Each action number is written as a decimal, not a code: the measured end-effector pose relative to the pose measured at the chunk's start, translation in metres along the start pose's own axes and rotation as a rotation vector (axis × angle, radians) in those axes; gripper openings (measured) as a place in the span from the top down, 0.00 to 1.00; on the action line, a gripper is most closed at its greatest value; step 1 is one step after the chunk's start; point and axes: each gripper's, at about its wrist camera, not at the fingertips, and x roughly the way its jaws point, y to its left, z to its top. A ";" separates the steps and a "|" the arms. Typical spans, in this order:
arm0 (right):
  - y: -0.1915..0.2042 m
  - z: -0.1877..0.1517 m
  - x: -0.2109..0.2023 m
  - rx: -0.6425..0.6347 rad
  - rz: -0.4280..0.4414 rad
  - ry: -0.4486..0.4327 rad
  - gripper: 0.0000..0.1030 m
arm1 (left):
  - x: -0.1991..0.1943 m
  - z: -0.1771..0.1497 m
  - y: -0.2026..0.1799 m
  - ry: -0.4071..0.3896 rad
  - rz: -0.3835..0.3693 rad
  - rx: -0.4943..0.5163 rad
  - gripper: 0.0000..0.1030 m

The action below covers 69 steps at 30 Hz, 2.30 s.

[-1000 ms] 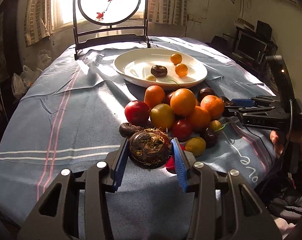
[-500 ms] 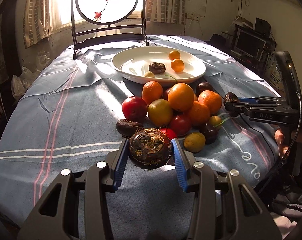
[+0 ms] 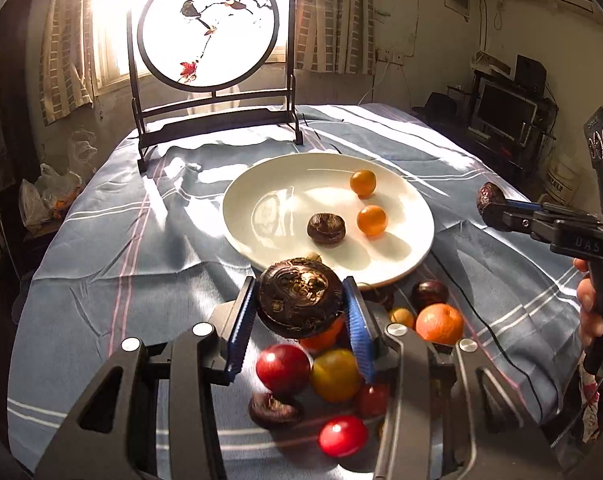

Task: Organize fruits
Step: 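Place both dark fruits on the white plate and open both tools, then grasp a red tomato with the left tool while the right tool grasps an orange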

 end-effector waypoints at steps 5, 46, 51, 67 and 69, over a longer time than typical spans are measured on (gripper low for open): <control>-0.010 0.026 0.060 0.010 -0.061 0.069 0.58 | 0.066 0.041 0.010 0.080 -0.008 -0.064 0.59; 0.033 -0.111 -0.029 0.011 0.040 0.063 0.49 | -0.013 -0.104 -0.029 0.102 -0.042 0.067 0.73; 0.044 -0.092 -0.001 0.010 0.037 0.064 0.49 | -0.032 -0.103 -0.025 0.067 -0.032 0.058 0.73; 0.034 -0.084 -0.006 0.106 0.117 0.028 0.58 | -0.045 -0.097 -0.014 0.026 -0.057 0.010 0.73; 0.029 -0.074 -0.021 0.103 0.116 -0.014 0.58 | -0.049 -0.088 -0.011 0.008 -0.063 0.008 0.73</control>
